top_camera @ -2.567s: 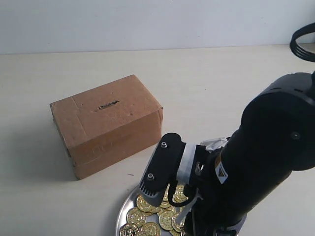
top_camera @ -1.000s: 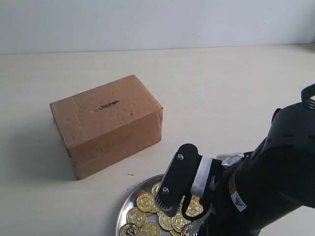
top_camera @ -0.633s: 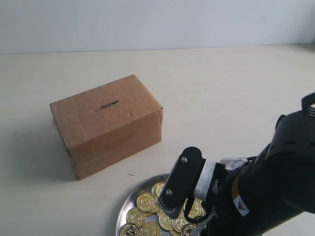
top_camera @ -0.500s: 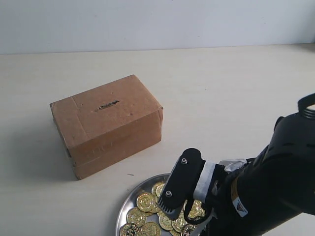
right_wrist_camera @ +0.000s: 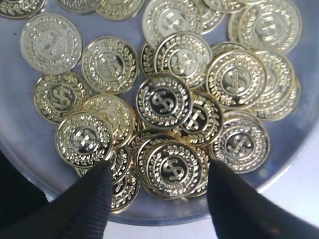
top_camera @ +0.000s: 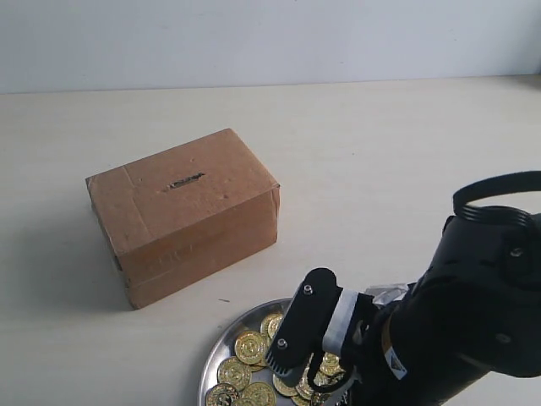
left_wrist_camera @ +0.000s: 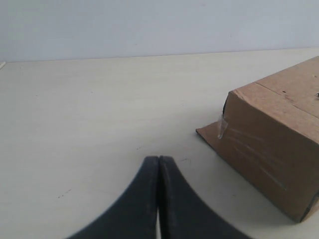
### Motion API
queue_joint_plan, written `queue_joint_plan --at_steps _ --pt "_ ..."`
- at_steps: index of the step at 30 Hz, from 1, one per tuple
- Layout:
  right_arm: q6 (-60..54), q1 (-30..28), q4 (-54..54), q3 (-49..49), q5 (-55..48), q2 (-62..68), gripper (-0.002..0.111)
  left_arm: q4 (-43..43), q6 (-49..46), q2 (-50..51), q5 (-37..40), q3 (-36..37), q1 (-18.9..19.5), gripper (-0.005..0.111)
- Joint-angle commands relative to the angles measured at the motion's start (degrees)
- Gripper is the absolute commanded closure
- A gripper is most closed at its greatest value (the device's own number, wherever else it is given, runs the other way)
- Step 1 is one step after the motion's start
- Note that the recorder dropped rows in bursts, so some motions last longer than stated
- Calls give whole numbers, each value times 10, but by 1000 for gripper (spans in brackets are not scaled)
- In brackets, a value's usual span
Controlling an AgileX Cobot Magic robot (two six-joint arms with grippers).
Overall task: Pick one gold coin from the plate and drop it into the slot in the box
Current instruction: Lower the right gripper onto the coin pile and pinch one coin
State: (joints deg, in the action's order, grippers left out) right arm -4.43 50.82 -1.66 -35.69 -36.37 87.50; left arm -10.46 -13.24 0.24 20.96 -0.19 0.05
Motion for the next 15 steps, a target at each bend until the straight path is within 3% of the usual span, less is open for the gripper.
queue_joint_plan --at_steps 1,15 --pt "0 -4 8 4 15 11 54 -7 -1 -2 -6 2 0 107" --pt "32 -4 35 4 6 13 54 -7 -1 -2 -6 2 0 107"
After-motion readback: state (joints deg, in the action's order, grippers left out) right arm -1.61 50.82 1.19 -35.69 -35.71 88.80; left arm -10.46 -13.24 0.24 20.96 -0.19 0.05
